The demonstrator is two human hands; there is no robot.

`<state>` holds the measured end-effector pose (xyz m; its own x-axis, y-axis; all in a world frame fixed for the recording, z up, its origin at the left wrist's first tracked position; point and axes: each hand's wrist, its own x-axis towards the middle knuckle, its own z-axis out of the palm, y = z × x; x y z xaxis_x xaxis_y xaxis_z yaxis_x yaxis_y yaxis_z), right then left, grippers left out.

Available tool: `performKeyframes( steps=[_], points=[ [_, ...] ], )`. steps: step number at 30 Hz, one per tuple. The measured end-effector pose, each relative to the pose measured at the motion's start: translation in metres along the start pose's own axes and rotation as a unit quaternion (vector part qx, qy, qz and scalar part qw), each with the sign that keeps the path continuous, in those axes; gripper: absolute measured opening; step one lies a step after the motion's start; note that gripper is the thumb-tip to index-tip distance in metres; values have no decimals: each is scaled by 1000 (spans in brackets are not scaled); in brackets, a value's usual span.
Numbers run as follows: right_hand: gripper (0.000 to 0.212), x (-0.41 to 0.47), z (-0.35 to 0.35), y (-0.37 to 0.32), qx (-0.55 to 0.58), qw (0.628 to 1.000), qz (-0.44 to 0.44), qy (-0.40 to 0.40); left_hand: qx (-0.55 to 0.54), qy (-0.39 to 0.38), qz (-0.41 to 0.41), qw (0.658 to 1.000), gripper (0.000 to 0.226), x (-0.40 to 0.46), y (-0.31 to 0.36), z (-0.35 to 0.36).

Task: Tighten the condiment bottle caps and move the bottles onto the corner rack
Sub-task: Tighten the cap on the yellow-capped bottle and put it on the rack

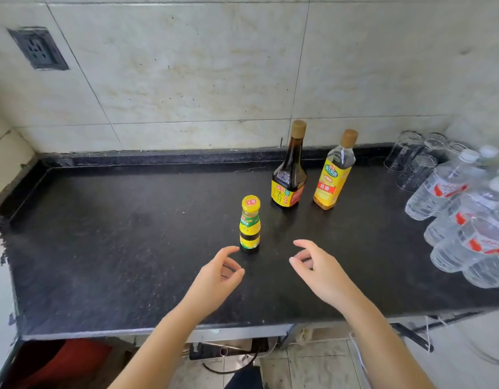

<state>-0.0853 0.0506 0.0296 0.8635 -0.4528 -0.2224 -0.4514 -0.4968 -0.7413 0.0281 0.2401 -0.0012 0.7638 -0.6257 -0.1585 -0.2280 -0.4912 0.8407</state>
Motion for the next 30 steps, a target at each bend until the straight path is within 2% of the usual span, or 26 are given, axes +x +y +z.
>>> performKeyframes(
  steps=[7, 12, 17, 21, 26, 28, 30],
  points=[
    [52, 90, -8, -58, -58, 993, -105, -2, 15, 65, -4, 998, 46, 84, 10, -6],
    [51, 125, 1, -74, -151, 967, -187, -86, 27, 2, 25, 999, 39, 121, 9, 4],
    [42, 140, -2, -69, -224, 944, -223, -96, -40, -23, 31, 998, 32, 133, 10, 14],
    [43, 144, -26, -64, -270, 913, -295, -80, -82, -48, 70, 993, 24, 141, 28, 13],
    [47, 148, -89, -69, -257, 864, -431, -39, -171, -111, 102, 974, 11, 148, 85, 7],
    [46, 153, -113, -72, -274, 832, -483, -12, -185, -145, 103, 966, 25, 150, 109, 8],
    [47, 159, -133, -75, -294, 809, -509, 21, -178, -140, 99, 969, 26, 151, 131, 14]
  ],
)
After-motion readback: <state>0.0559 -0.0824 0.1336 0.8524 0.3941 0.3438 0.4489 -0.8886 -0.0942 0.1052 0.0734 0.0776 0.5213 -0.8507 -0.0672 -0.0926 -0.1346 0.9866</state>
